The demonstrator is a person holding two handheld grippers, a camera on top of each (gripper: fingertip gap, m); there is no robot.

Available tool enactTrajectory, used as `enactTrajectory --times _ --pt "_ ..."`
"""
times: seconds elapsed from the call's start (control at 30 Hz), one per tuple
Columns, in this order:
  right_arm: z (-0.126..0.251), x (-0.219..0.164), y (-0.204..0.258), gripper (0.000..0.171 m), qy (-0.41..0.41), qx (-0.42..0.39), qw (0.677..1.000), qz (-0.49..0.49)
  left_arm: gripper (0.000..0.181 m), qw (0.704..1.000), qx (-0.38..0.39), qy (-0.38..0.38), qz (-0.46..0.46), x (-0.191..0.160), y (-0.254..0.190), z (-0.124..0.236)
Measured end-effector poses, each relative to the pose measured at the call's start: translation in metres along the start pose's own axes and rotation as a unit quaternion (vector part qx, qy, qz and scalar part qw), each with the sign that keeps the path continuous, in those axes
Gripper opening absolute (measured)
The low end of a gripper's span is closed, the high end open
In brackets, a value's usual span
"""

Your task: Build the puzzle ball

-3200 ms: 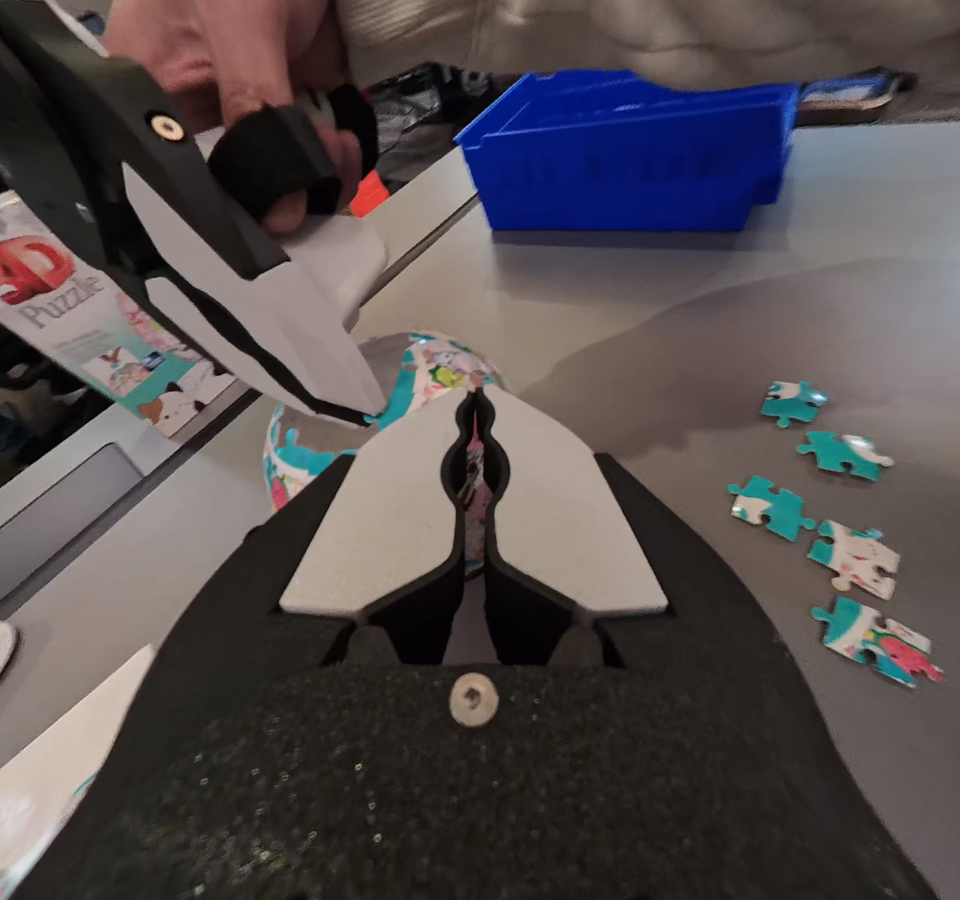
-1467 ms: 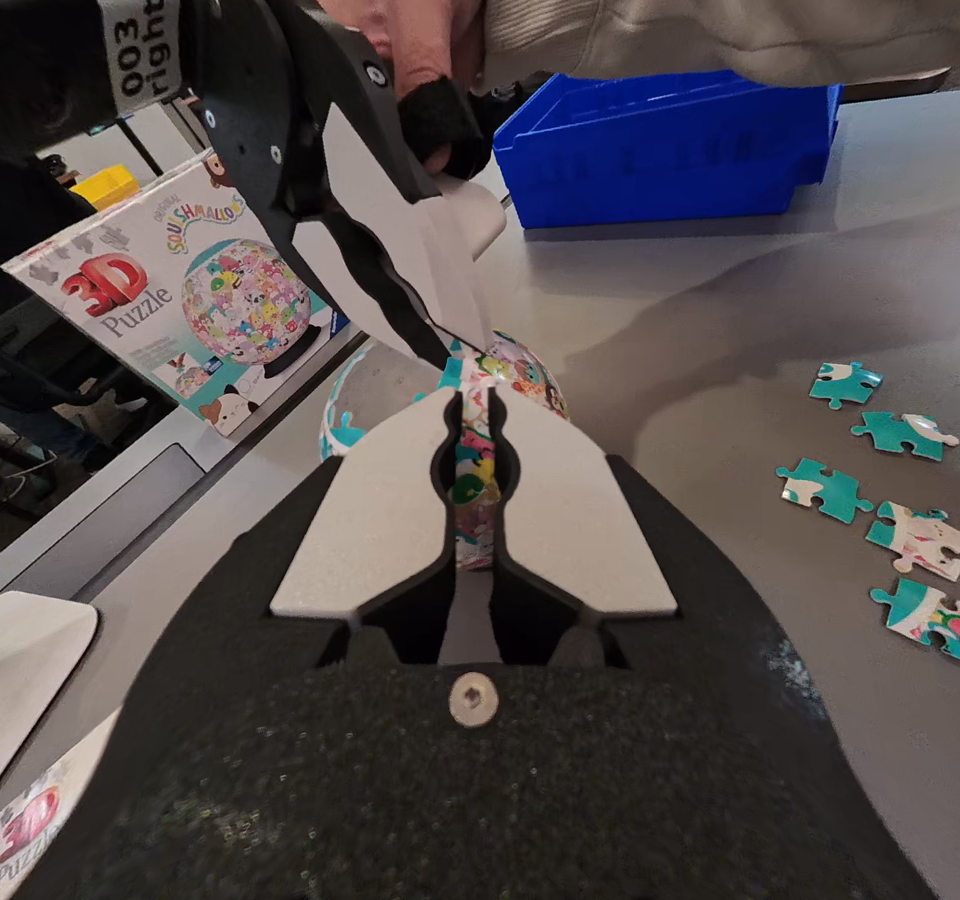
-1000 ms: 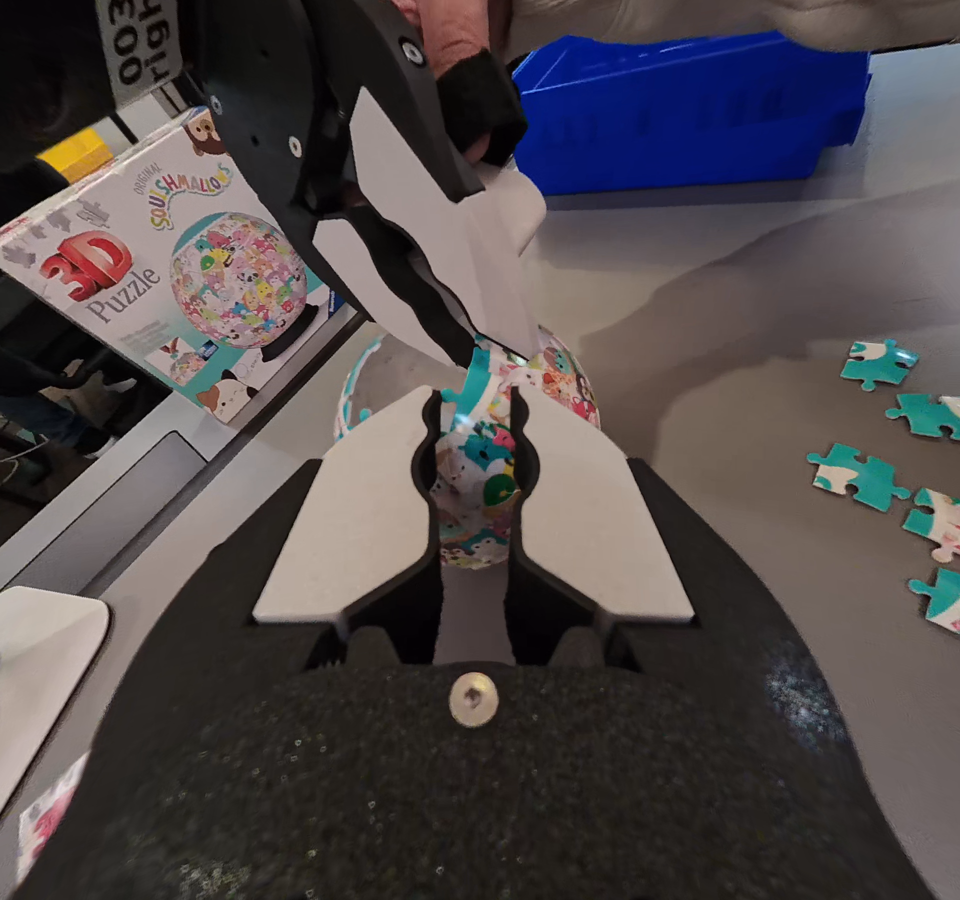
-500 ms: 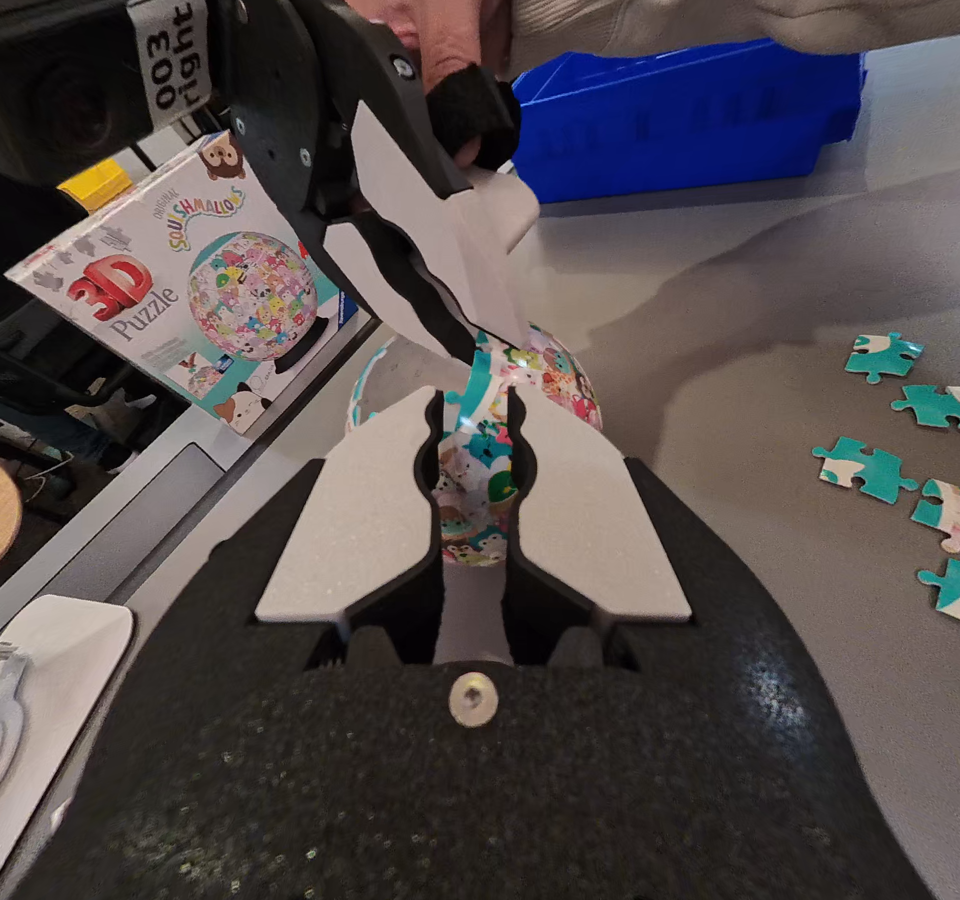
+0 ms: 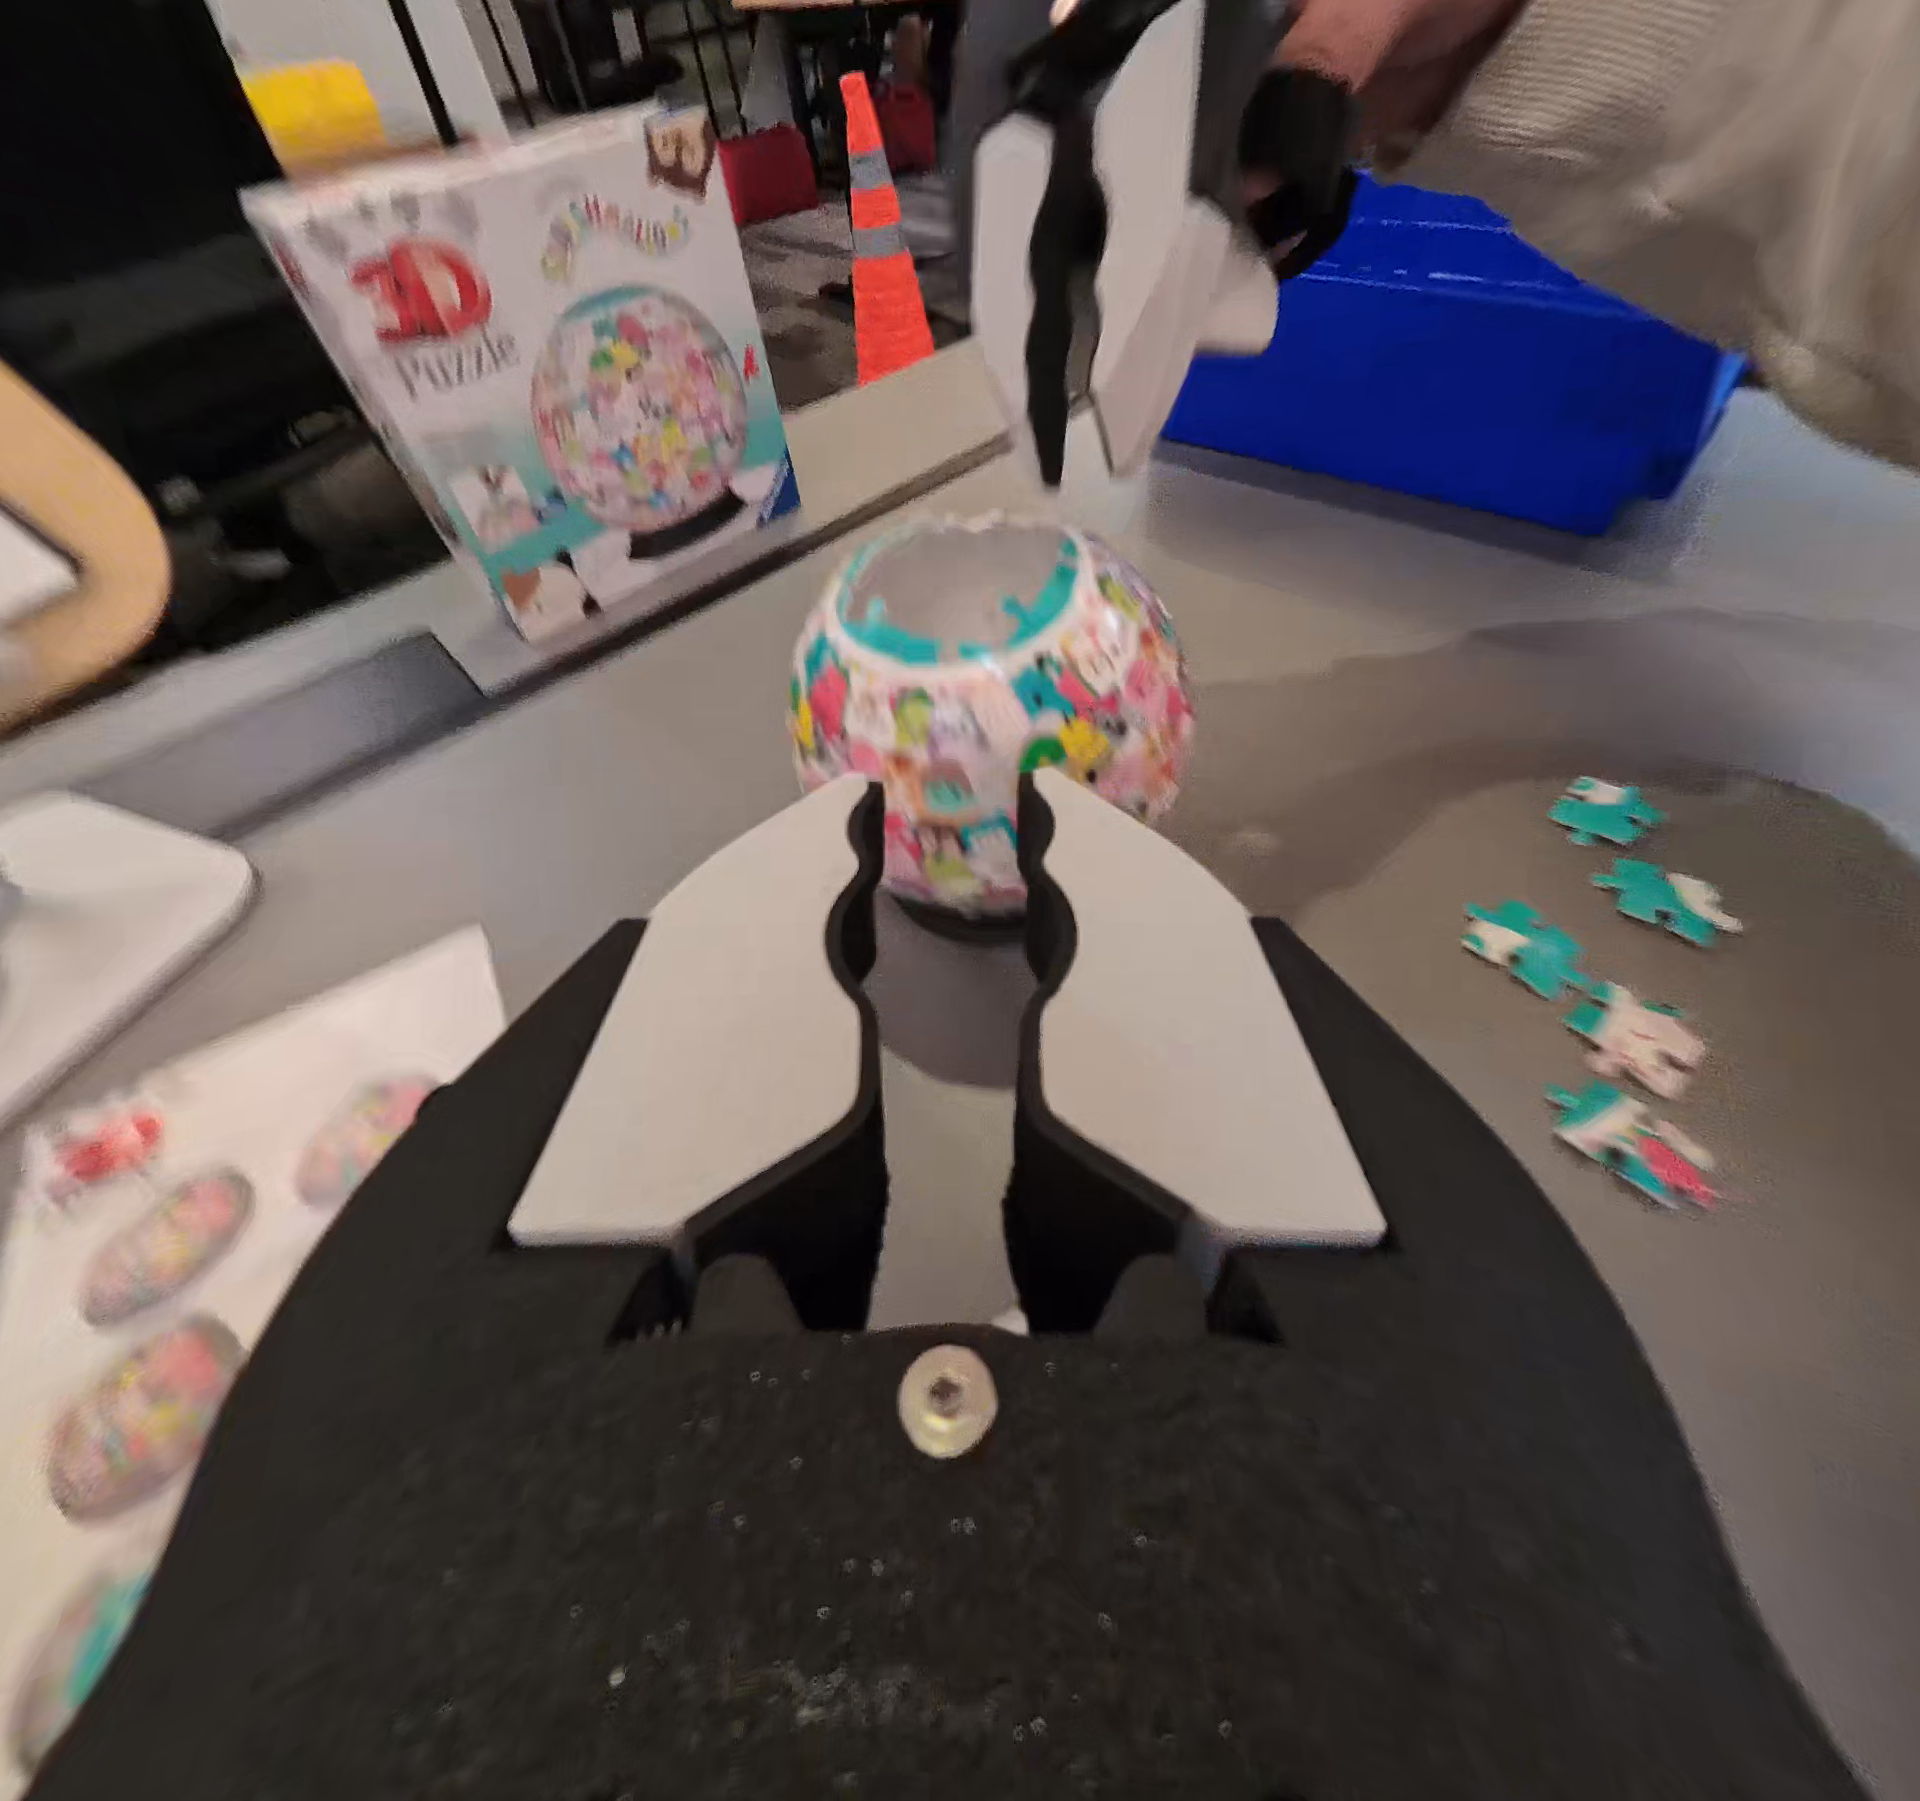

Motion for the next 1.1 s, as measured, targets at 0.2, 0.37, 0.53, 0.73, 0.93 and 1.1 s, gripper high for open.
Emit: enactTrajectory --times 0.2,0.37,0.53,0.73,0.93,1.1 --pt "0.008 -0.034 0.036 0.02 -0.246 -0.209 0.941 -0.104 0.024 0.992 -0.008 -0.015 0.124 -0.056 -0.042 0.032" --pt "-0.013 -0.083 0.094 0.023 -0.404 -0.333 0.839 -0.15 0.024 0.982 -0.055 0.001 0.183 -0.068 -0.074 0.033" --pt "-0.032 -0.1 0.14 0.021 -0.377 -0.408 0.821 -0.13 0.024 0.988 -0.049 0.009 0.145 -0.066 -0.085 0.033" --pt "-0.056 -0.094 0.144 0.016 -0.314 -0.446 0.836 -0.053 0.018 0.992 -0.033 0.011 0.117 -0.063 -0.088 0.031" --pt "-0.07 -0.089 0.152 0.0 -0.279 -0.472 0.836 0.013 0.011 0.994 -0.028 0.001 0.102 -0.058 -0.089 0.032" --pt "-0.078 -0.085 0.151 0.0 -0.258 -0.484 0.836 0.035 0.007 0.994 -0.031 -0.002 0.104 -0.058 -0.088 0.032"
Point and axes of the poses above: each gripper's, where its closed fingertips meet, z back along the fingers, x out of its top, y = z × x across the jaws, the point moved 4 cm from there along z, back along the fingers, and after that the axes turned 14 degrees about -x, right-handed, at the moved point
